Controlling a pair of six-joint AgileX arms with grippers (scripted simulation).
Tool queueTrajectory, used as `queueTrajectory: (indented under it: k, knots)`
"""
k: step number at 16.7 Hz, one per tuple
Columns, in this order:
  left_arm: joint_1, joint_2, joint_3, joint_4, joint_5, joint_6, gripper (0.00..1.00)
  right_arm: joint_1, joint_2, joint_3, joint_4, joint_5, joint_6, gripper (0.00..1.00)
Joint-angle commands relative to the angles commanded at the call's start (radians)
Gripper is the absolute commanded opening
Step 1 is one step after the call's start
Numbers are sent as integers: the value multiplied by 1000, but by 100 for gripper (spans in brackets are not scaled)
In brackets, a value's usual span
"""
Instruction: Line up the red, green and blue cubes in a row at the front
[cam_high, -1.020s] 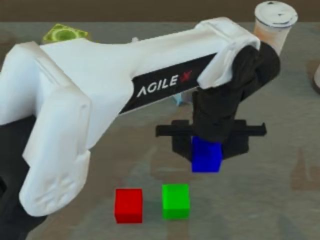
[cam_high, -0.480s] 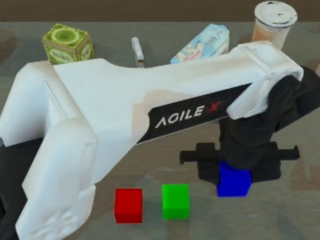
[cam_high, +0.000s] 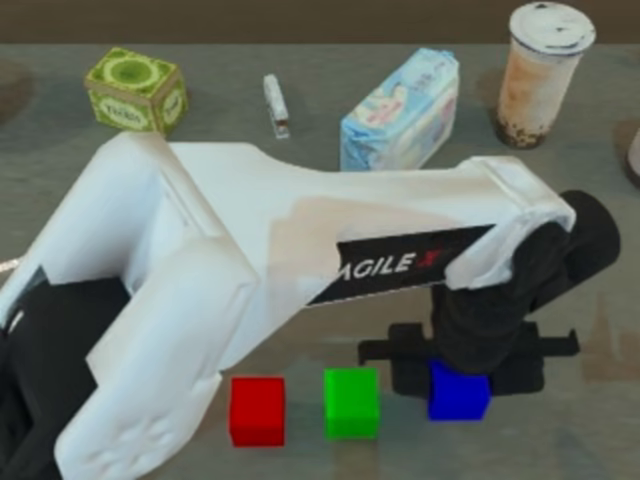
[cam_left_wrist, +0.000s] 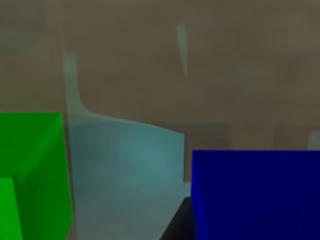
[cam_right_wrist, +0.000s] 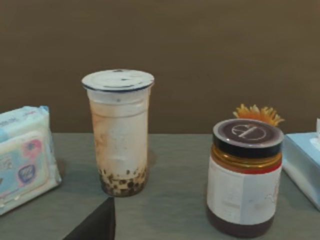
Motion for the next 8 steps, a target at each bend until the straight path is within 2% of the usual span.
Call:
queueTrajectory:
  k: [5, 8]
  knots:
    - [0, 7, -25, 27, -1, -1, 0, 0, 0, 0, 0, 0, 0, 100]
    - [0, 7, -25, 27, -1, -1, 23, 0, 0, 0, 0, 0, 0, 100]
